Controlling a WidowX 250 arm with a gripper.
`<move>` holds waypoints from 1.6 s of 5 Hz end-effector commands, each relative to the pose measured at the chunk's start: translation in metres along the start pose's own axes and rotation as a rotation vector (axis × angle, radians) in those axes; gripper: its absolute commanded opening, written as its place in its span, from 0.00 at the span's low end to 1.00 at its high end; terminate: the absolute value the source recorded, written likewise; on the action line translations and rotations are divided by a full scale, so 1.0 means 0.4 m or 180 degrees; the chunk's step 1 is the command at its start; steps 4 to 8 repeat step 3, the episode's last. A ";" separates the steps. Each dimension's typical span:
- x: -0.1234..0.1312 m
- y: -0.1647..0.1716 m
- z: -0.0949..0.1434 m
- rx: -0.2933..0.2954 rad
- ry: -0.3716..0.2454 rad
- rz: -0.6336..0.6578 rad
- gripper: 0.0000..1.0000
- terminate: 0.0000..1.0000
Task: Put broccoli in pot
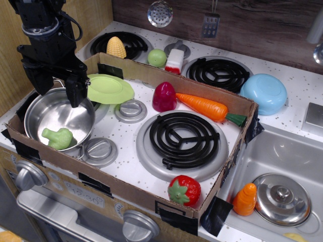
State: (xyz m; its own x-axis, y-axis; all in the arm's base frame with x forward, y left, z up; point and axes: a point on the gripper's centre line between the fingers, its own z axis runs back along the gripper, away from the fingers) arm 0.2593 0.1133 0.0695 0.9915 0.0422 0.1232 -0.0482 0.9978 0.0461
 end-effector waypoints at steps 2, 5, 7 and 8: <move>0.032 0.006 0.045 0.0081 -0.0203 0.0000 1.00 0.00; 0.032 0.006 0.045 0.0081 -0.0203 0.0000 1.00 1.00; 0.032 0.006 0.045 0.0081 -0.0203 0.0000 1.00 1.00; 0.032 0.006 0.045 0.0081 -0.0203 0.0000 1.00 1.00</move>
